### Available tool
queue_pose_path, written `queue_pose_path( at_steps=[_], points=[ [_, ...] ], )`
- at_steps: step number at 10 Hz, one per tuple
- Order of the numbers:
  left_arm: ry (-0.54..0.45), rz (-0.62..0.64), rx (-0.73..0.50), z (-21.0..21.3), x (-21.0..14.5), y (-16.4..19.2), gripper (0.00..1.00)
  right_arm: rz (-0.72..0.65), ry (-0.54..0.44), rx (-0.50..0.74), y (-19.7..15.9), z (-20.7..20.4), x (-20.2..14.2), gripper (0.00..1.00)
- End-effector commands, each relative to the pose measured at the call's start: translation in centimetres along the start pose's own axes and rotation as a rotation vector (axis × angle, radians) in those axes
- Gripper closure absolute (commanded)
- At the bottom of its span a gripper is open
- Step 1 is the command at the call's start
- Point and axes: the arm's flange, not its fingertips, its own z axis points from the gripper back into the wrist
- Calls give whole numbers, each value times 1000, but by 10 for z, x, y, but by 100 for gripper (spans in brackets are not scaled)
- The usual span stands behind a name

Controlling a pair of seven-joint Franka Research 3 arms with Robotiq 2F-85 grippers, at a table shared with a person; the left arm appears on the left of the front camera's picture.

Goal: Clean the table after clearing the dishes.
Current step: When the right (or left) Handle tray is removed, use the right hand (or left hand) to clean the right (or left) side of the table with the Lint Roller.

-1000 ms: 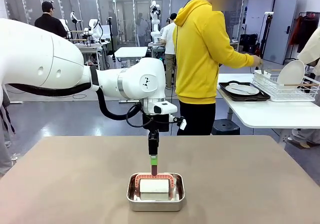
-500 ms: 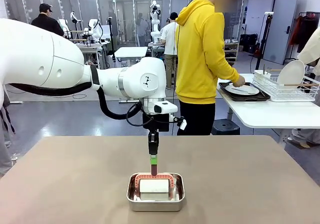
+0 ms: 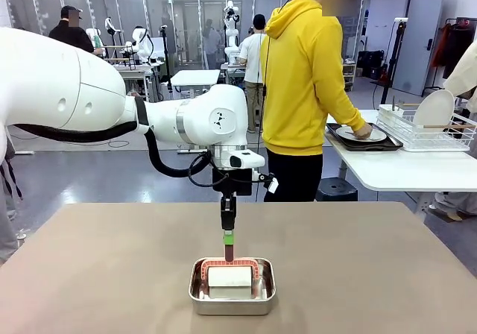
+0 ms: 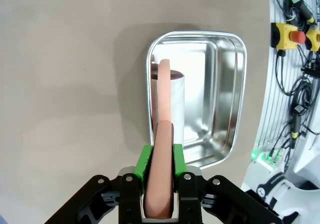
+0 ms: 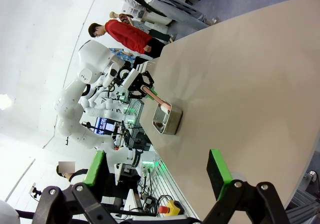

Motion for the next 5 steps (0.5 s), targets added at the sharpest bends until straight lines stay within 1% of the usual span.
queue_pose_path(
  at_steps=[1,3,4,5],
  points=[
    [30,63,-4,28,4,-21,85,8,-2,7,4,-1,-2,0],
    [-13,138,16,70,2,-48,85,8,-2,7,4,-1,-2,0],
    [-22,209,1,93,0,-61,85,8,-2,7,4,-1,-2,0],
    [-53,273,24,113,-4,-73,85,8,-2,7,4,-1,-2,0]
  ],
)
